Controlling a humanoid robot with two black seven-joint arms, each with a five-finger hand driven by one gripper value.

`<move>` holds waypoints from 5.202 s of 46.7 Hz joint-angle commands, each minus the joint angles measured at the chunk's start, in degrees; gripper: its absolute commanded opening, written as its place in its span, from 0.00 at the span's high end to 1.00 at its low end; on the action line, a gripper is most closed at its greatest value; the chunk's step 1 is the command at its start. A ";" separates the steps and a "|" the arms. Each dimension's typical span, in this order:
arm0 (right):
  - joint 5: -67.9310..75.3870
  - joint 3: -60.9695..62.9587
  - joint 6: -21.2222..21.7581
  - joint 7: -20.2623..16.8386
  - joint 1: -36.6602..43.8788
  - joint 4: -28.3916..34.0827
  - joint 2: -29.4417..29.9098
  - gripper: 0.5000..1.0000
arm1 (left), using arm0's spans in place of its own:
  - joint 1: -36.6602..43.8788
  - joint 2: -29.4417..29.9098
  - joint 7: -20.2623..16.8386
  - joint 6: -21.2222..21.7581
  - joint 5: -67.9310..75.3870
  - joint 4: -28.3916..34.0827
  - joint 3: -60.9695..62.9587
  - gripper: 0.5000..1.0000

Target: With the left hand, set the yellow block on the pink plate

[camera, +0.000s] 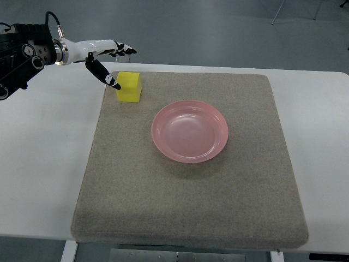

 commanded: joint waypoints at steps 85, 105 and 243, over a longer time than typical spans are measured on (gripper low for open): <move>0.00 0.00 0.00 0.00 0.00 0.00 0.00 0.15 | -1.26 -1.37 0.34 11.21 11.34 -1.01 5.01 1.00; 0.00 0.00 0.00 0.00 0.00 0.00 0.00 0.15 | 0.58 4.61 0.07 9.45 11.69 -27.73 5.45 1.00; 0.00 0.00 0.00 0.00 0.00 0.00 0.00 0.15 | 5.41 4.44 8.59 -3.11 -88.14 1.78 -0.71 0.01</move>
